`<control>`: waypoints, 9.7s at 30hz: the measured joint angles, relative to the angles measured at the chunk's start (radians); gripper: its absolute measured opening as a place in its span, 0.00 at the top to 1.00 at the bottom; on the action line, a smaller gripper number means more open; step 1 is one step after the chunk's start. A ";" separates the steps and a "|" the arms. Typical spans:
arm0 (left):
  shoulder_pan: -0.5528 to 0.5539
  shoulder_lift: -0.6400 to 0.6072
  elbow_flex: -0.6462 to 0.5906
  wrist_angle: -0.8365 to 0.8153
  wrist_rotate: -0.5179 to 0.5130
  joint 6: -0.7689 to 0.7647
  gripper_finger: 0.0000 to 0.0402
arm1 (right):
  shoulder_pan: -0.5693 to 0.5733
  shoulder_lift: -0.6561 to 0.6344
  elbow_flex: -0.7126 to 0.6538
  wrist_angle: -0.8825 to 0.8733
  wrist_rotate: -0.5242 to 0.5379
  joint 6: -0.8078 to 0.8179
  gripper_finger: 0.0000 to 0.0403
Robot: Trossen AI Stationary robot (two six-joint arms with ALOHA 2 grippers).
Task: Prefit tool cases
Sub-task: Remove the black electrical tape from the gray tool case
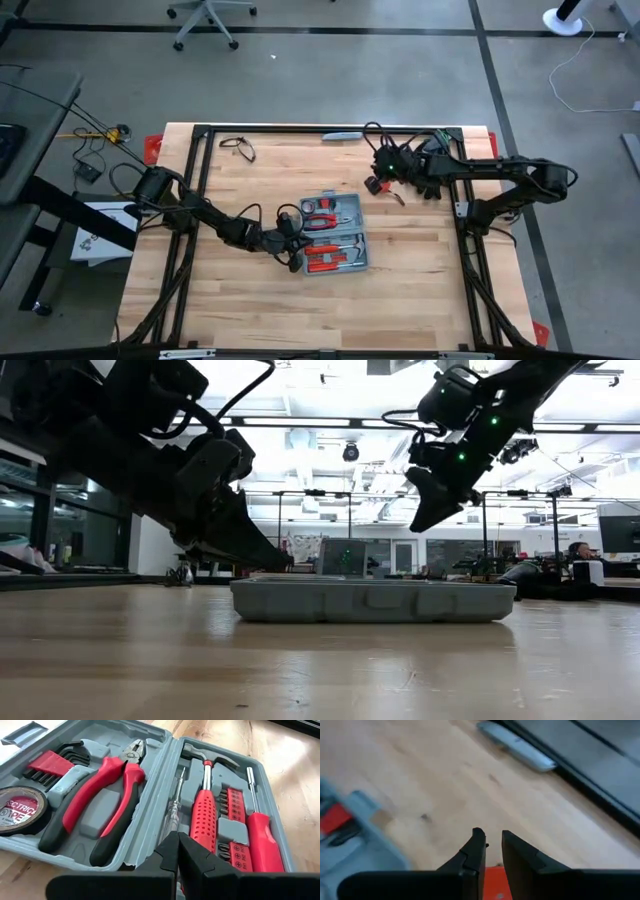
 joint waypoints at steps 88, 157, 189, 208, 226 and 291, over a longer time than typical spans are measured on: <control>0.369 0.000 0.356 -0.948 0.195 0.459 1.00 | 0.506 0.375 -0.001 0.442 0.042 0.094 0.86; 0.343 0.016 0.379 -1.018 0.087 0.496 0.99 | 0.519 0.486 0.002 0.613 0.035 0.052 0.86; 0.377 -0.336 0.380 -1.439 -0.079 0.394 1.00 | 0.519 0.486 0.002 0.601 0.031 0.053 0.86; 0.391 -0.660 0.381 -1.702 -0.066 0.217 1.00 | 0.520 0.486 0.003 0.588 0.035 0.071 0.86; 0.395 -0.749 0.359 -1.687 -0.182 0.157 0.93 | 0.519 0.486 0.002 0.591 0.034 0.071 0.86; 0.511 -0.749 0.289 -1.674 0.016 0.140 0.66 | 0.519 0.486 0.002 0.591 0.034 0.072 0.86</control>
